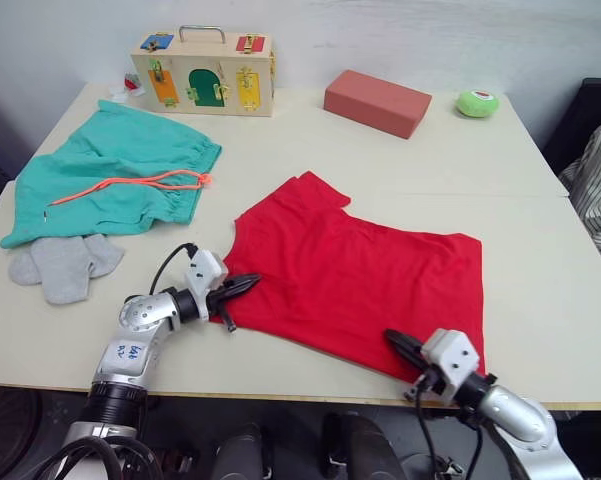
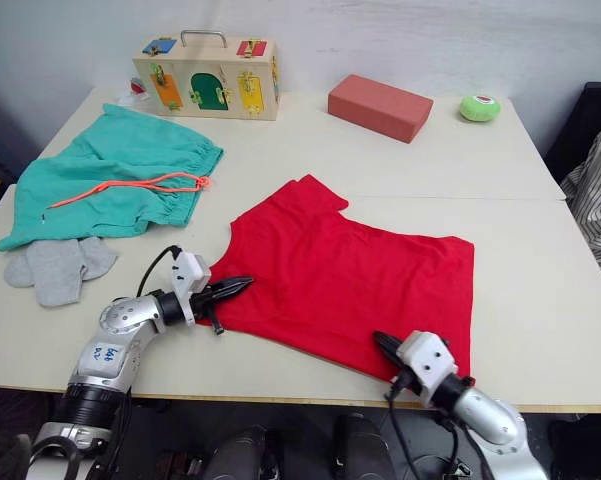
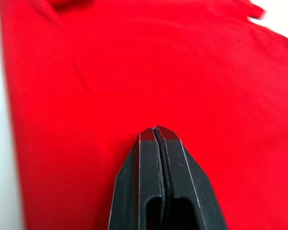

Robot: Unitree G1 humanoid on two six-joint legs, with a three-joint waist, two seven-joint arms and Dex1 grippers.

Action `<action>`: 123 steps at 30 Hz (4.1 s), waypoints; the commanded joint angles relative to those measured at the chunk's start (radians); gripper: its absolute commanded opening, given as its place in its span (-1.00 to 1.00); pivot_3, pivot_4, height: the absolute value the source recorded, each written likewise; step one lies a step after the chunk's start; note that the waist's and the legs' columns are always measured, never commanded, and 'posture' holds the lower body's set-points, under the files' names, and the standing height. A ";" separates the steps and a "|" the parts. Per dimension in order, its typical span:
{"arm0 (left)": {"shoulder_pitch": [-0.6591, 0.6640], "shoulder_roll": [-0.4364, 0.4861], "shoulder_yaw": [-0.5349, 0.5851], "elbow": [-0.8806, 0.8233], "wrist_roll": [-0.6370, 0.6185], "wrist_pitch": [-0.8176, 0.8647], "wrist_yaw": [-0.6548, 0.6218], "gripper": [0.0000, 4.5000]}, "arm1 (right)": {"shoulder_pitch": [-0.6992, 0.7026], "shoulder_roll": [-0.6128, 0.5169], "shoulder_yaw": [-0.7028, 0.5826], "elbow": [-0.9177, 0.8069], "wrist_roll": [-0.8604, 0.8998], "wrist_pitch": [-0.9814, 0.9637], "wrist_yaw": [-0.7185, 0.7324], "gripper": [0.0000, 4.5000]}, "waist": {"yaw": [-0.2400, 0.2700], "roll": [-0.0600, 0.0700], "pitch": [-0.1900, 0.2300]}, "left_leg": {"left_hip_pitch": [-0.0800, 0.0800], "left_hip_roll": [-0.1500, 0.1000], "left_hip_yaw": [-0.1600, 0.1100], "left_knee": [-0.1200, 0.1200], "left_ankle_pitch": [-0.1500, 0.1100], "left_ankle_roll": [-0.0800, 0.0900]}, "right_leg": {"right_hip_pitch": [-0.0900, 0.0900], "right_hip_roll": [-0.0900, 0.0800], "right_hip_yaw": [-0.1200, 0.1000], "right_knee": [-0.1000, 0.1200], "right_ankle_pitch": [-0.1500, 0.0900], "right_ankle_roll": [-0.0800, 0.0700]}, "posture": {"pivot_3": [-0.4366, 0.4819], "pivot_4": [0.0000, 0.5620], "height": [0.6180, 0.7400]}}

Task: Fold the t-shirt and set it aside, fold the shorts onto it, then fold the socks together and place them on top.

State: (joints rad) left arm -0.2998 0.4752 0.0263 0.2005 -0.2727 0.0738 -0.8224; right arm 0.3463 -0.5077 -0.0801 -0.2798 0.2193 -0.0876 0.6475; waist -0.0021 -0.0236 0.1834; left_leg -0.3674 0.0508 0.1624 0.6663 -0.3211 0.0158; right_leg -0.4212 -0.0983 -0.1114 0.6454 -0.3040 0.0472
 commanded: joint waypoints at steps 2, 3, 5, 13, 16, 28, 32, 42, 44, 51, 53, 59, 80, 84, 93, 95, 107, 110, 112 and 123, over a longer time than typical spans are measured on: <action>0.017 0.091 0.110 -0.076 -0.154 0.017 -0.167 -0.99 | 0.044 -0.083 -0.191 -0.099 0.258 0.064 0.115 -1.00 | -0.003 0.000 0.000 | -0.001 0.000 0.000 0.000 0.000 0.000 | -0.001 0.000 0.000 0.000 0.000 0.000 | -0.05 -0.47 1.00; 0.028 0.123 0.103 -0.086 -0.148 0.015 -0.204 -0.91 | 0.065 -0.106 -0.205 -0.126 0.288 0.090 0.141 -0.93 | -0.004 0.000 0.000 | 0.000 0.001 0.000 0.000 0.000 0.000 | -0.001 0.001 0.000 0.000 0.000 0.000 | -0.05 -0.47 1.00; 0.055 0.188 0.098 -0.105 -0.132 -0.015 -0.275 -0.72 | 0.111 -0.159 -0.220 -0.166 0.278 0.094 0.199 -0.72 | -0.003 0.000 0.000 | 0.000 0.002 0.000 0.000 0.000 0.000 | -0.001 0.001 0.000 0.001 0.000 0.000 | -0.05 -0.47 1.00; 0.180 0.341 0.100 -0.087 -0.041 -0.224 -0.405 0.37 | 0.294 -0.227 -0.267 -0.199 0.094 0.007 0.254 0.48 | 0.004 0.000 0.000 | -0.001 0.001 0.000 -0.001 -0.001 0.000 | -0.001 0.000 -0.001 -0.003 0.000 -0.001 | -0.05 -0.47 1.00; 0.189 0.333 0.084 -0.076 0.004 -0.263 -0.370 0.37 | 0.330 -0.221 -0.279 -0.194 0.050 0.022 0.235 0.48 | 0.004 0.000 0.000 | -0.001 0.000 0.000 -0.001 -0.002 0.001 | -0.001 -0.001 0.000 -0.003 0.000 0.000 | -0.05 -0.47 1.00; 0.167 0.307 0.024 -0.063 0.076 -0.231 -0.290 0.38 | 0.389 -0.216 -0.315 -0.157 -0.020 0.082 0.209 0.41 | 0.003 0.000 0.000 | -0.001 0.001 0.000 -0.002 -0.004 0.003 | -0.001 -0.001 0.000 -0.002 0.000 -0.001 | -0.05 -0.47 1.00; 0.137 0.319 0.003 -0.042 0.095 -0.197 -0.294 0.39 | 0.354 -0.232 -0.294 -0.115 -0.029 0.091 0.220 -0.08 | 0.003 -0.002 -0.001 | 0.000 0.001 0.000 -0.002 -0.005 0.004 | -0.001 -0.001 0.000 -0.002 0.000 -0.001 | -0.05 -0.47 1.00; 0.053 0.322 -0.077 0.036 0.159 -0.131 -0.285 0.21 | 0.264 -0.260 -0.256 -0.052 -0.053 0.125 0.248 -1.00 | -0.001 -0.004 -0.005 | 0.013 0.005 0.000 -0.006 -0.006 0.004 | 0.017 0.003 0.001 -0.024 0.006 -0.007 | -0.05 -0.47 1.00; 0.045 0.323 -0.094 0.049 0.168 -0.122 -0.287 0.00 | 0.257 -0.263 -0.255 -0.054 -0.051 0.132 0.248 -1.00 | -0.002 -0.004 -0.008 | 0.013 0.005 0.000 -0.007 -0.006 0.004 | 0.017 0.003 0.002 -0.023 0.006 -0.007 | -0.05 -0.47 1.00; 0.043 0.337 -0.115 0.061 0.169 -0.103 -0.301 -0.96 | 0.234 -0.268 -0.263 -0.062 -0.046 0.152 0.252 -1.00 | -0.001 0.004 -0.020 | 0.014 0.005 0.001 -0.009 -0.006 0.004 | 0.015 0.003 0.003 -0.023 0.007 -0.008 | -0.05 -0.47 1.00; 0.058 0.347 -0.109 0.043 0.156 -0.090 -0.310 -0.99 | 0.226 -0.269 -0.265 -0.064 -0.037 0.152 0.260 -1.00 | -0.003 0.005 -0.021 | 0.014 0.004 0.003 -0.011 -0.006 0.004 | 0.014 0.003 0.003 -0.023 0.007 -0.007 | -0.05 -0.47 1.00; 0.153 0.402 -0.055 -0.096 0.083 -0.002 -0.340 -0.99 | 0.189 -0.297 -0.284 -0.026 -0.011 0.140 0.306 -1.00 | -0.016 0.006 -0.021 | 0.014 0.004 0.005 -0.016 -0.005 0.003 | 0.011 0.003 0.004 -0.023 0.007 -0.006 | -0.05 -0.47 1.00; 0.715 0.375 0.251 -0.690 -0.030 0.268 -0.117 -0.99 | 0.074 -0.435 -0.238 0.156 0.133 0.137 0.617 -1.00 | 0.001 0.009 -0.008 | 0.012 0.004 0.003 -0.018 -0.007 0.001 | 0.008 0.004 0.002 -0.023 0.004 -0.007 | -0.05 -0.47 1.00; 0.716 0.372 0.255 -0.680 -0.031 0.255 -0.119 -0.99 | 0.076 -0.427 -0.230 0.144 0.139 0.159 0.609 -1.00 | 0.001 0.009 -0.008 | 0.012 0.004 0.003 -0.018 -0.007 0.001 | 0.008 0.004 0.002 -0.023 0.004 -0.007 | -0.05 -0.47 1.00; 0.744 0.375 0.312 -0.722 -0.148 0.308 -0.183 -0.42 | 0.186 -0.466 -0.320 -0.003 0.312 0.409 0.659 -0.29 | 0.002 0.010 -0.007 | 0.009 0.005 0.002 -0.019 -0.007 0.002 | 0.006 0.004 0.001 -0.023 0.004 -0.007 | -0.05 -0.47 1.00; 0.759 0.391 0.328 -0.726 -0.170 0.337 -0.204 -0.15 | 0.221 -0.491 -0.352 -0.035 0.332 0.473 0.676 0.01 | 0.002 0.011 -0.006 | 0.009 0.005 0.002 -0.018 -0.007 0.002 | 0.006 0.004 0.001 -0.023 0.004 -0.007 | -0.05 -0.47 1.00; 0.467 0.573 0.416 -0.509 -0.434 0.639 -0.337 0.79 | -0.189 -0.563 -0.480 0.196 0.517 0.777 0.595 1.00 | -0.001 0.009 0.003 | 0.008 0.004 0.002 -0.017 -0.005 0.002 | 0.006 0.005 0.001 -0.027 0.001 -0.016 | -0.05 -0.47 1.00; 0.122 0.532 0.254 -0.328 -0.354 0.719 -0.220 1.00 | -0.417 -0.519 -0.329 0.340 0.425 0.708 0.567 1.00 | 0.006 0.010 0.004 | 0.008 0.002 0.001 -0.018 -0.002 0.001 | 0.008 0.004 0.001 -0.027 0.006 -0.009 | -0.05 -0.47 1.00; -0.050 0.490 0.165 -0.214 -0.295 0.717 -0.187 1.00 | -0.534 -0.502 -0.235 0.438 0.341 0.647 0.562 1.00 | 0.005 0.010 0.004 | 0.004 0.001 0.001 -0.018 0.002 -0.002 | 0.003 0.004 0.001 -0.023 0.009 -0.003 | -0.05 -0.47 1.00; -0.724 0.148 -0.094 0.628 0.067 0.368 -0.049 1.00 | -1.220 -0.291 0.066 1.232 -0.059 0.275 0.426 1.00 | -0.024 0.006 0.007 | -0.023 -0.002 0.014 0.000 0.009 0.004 | -0.023 0.012 -0.001 -0.009 0.013 0.006 | -0.05 -0.47 1.00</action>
State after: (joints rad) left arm -0.9865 0.6259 -0.0649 0.7445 -0.2511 0.5091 -0.8901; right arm -0.8379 -0.7940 -0.0087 0.8816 0.1907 0.2316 1.0854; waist -0.0260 -0.0180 0.1900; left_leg -0.3902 0.0494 0.1759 0.6660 -0.3122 0.0202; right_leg -0.4439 -0.0864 -0.1118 0.6370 -0.2903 0.0537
